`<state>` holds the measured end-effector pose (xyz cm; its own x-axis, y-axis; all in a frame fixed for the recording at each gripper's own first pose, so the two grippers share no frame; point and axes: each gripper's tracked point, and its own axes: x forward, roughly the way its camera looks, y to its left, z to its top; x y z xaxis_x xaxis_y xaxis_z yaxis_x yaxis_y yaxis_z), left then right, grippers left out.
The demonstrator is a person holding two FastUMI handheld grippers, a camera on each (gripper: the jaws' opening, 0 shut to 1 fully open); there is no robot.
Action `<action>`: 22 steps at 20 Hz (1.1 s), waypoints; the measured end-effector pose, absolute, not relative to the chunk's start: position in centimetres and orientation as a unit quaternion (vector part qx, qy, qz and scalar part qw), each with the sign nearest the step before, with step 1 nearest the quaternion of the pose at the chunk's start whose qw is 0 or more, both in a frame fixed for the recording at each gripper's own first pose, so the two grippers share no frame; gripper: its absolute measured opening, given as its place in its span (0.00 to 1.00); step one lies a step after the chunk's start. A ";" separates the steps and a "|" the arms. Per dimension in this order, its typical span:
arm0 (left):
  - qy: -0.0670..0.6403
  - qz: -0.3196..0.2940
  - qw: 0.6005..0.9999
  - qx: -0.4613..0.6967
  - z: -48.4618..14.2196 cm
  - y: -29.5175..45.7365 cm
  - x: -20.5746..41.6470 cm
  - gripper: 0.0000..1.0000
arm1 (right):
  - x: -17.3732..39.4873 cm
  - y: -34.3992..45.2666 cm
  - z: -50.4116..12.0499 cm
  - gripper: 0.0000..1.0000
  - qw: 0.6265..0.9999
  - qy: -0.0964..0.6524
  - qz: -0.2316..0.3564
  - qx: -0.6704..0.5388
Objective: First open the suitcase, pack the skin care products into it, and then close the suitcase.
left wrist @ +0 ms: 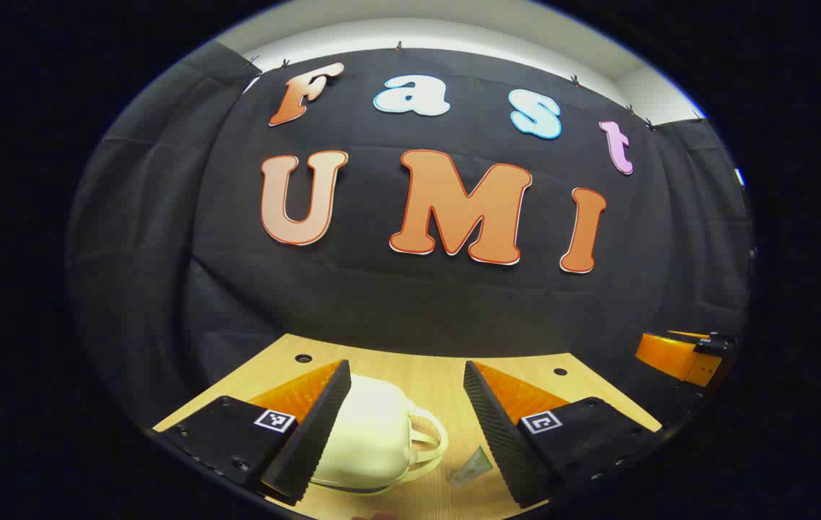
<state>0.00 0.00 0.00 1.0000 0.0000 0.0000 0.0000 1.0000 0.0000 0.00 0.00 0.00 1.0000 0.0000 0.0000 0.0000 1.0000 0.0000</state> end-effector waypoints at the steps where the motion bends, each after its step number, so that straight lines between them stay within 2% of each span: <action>1: -0.003 0.007 1.000 0.003 0.1 -0.4 -0.3 0.97 | 0.2 -0.4 0.2 0.95 1.000 -0.005 0.005 -0.009; 6: -0.001 0.038 0.999 -0.002 -0.2 -1.7 -1.3 0.97 | 0.8 -2.1 0.1 0.95 1.000 0.000 0.013 -0.014; 17: 0.020 -0.025 0.999 0.015 -1.0 -0.9 1.4 0.97 | 0.2 -2.2 0.3 0.95 0.997 -0.009 -0.068 -0.030; 22: 0.012 -0.022 0.999 0.047 -1.3 0.6 1.6 0.97 | 0.4 -0.7 -0.9 0.95 0.998 0.012 -0.060 -0.024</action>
